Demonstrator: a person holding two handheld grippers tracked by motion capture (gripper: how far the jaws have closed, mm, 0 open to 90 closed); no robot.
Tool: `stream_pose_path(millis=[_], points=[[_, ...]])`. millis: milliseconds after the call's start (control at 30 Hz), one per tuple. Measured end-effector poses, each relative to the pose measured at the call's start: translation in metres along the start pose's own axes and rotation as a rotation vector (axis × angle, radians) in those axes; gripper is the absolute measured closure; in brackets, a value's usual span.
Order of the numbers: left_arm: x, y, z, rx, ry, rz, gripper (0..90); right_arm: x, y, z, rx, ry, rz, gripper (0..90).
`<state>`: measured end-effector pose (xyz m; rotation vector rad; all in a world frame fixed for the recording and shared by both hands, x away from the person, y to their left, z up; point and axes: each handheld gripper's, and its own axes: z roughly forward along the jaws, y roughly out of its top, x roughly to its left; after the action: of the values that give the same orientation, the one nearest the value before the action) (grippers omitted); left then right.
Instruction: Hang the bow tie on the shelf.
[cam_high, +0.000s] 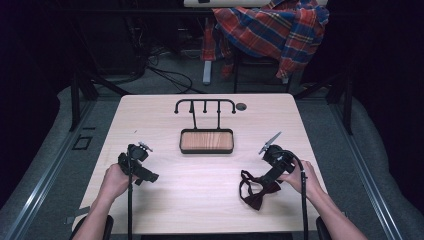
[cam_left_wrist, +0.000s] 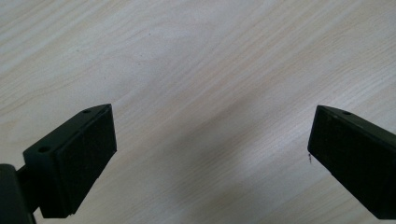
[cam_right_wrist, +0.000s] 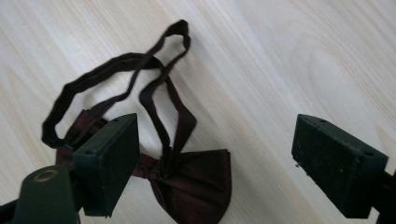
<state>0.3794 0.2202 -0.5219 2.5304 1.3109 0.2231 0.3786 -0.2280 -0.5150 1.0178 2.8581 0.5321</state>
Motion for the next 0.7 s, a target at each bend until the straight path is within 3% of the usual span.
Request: stream_pose_path(millis=[167,200,233,300,533,700], points=[[0.0,0.0,0.0,-0.001,0.001,0.002,1.0,0.007,0.006,0.003,0.023,0.003,-0.032,23.1],[-0.001,0.0,0.0,-0.001,-0.002,0.003,1.0,0.012,0.008,0.005,0.011,0.034,-0.054,29.4],[-0.001,0.0,0.0,-0.001,-0.002,0.003,1.0,0.012,0.008,0.005,0.011,0.034,-0.054,29.4],[-0.001,0.0,0.0,-0.006,-0.004,0.006,0.9,0.017,0.01,0.006,-0.003,0.043,-0.076,38.1],[-0.001,0.0,0.0,-0.009,-0.009,0.008,0.8,0.017,0.011,0.011,0.014,0.048,-0.073,55.7],[-0.002,0.001,0.001,-0.007,-0.014,0.009,0.8,0.02,0.012,0.018,0.07,0.049,-0.092,57.7]])
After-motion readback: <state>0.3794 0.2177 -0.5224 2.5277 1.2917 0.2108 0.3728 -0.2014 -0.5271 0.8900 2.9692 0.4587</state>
